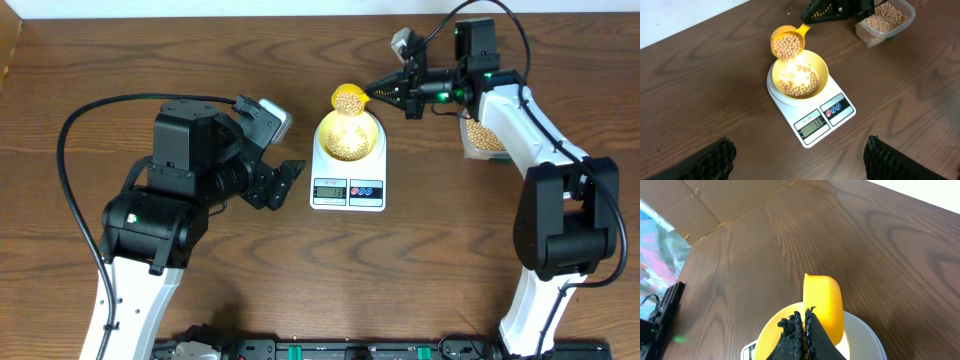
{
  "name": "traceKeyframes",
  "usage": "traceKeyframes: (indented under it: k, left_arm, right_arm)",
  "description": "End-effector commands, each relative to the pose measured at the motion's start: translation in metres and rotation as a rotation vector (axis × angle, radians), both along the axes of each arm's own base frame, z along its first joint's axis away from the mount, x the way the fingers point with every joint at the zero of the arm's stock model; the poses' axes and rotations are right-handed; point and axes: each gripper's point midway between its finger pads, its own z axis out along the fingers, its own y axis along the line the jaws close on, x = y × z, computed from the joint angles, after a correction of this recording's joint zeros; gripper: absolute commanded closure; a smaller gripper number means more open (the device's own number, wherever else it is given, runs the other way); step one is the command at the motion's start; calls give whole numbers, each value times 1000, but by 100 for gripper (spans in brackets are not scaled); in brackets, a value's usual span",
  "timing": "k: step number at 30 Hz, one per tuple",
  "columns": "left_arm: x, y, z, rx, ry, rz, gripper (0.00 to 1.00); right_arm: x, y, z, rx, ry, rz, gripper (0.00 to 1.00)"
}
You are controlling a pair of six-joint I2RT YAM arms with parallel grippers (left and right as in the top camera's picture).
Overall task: Scoop item into bowl and weigh 50g on scale
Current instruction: 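Tip the scoop with the right gripper to pour soybeans into bowl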
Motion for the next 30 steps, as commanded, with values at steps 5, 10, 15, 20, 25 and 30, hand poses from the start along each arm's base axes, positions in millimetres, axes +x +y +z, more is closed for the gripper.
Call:
traceKeyframes:
  k: [5,10,15,20,25,30]
  left_arm:
    - [0,1,-1,1,2,-6,16]
    - [0,1,-1,1,2,-6,16]
    - [0,1,-1,1,2,-6,16]
    - [0,1,-1,1,2,-6,16]
    - [0,1,-1,1,2,-6,16]
    - [0,1,-1,1,2,-6,16]
  right_arm:
    - [-7,11,-3,-3,-59,51,99]
    - [-7,12,-3,-5,-76,60,99]
    - [-8,13,-4,-8,-86,65,99]
    - [-9,13,-5,-11,-81,65,99]
    - [-11,13,-6,-18,-110,81,99]
    - [-13,13,-8,-27,-133,96,99]
